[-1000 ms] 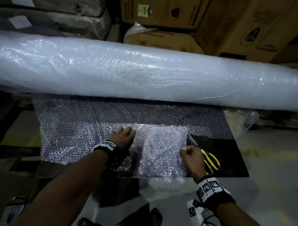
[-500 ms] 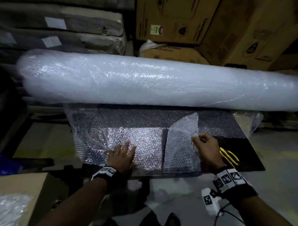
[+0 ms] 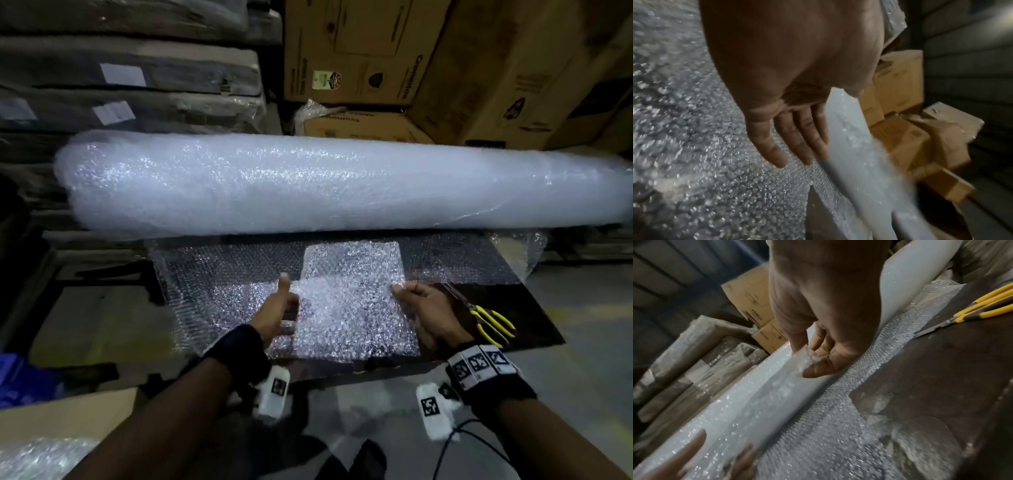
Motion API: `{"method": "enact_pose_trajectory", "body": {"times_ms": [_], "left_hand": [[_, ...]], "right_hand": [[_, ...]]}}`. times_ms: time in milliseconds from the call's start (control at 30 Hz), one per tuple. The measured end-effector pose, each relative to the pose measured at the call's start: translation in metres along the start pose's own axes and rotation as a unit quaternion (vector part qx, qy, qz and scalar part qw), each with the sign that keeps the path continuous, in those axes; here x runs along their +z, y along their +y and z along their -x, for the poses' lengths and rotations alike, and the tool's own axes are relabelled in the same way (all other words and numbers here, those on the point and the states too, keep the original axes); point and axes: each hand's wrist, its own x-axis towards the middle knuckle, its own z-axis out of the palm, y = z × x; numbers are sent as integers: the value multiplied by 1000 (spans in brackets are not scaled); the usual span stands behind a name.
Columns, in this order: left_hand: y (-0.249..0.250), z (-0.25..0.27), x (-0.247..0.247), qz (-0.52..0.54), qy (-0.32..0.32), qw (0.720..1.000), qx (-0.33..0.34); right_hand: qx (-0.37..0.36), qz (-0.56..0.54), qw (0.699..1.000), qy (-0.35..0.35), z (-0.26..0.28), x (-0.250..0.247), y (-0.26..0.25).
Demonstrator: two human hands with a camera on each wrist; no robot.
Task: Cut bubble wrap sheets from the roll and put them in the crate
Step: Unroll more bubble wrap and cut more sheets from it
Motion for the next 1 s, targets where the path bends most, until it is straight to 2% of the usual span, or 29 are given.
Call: {"method": "enact_pose_trajectory", "body": {"times_ms": [67,133,333,467,600,767,900,1000], "left_hand": [[3,-3,-5,52,-22,998,-11],[0,-9,-8,19,-22,999,15],[-29,-41,-19,-99,73,992,42],[-28,-56,-20,-278,119,952,48],[-26,-69,-14,-405,137,904,20],[-31,-81,-10,-422,146,894,-27],[-34,-84,-10,-446,156,881,-18],[-34,-84,-10,-444,156,882,-19]], "right_hand": [[29,9,1000,3,2,4,12],[49,20,999,3,0,8,26],[93,51,994,-18,-23,22,64],[106,117,987,-22,-49,29,83],[94,217,972,1,-72,32,102],[56,297,953,13,-76,38,101],[48,322,946,1,-77,38,100],[39,330,943,3,-77,40,100]]}}
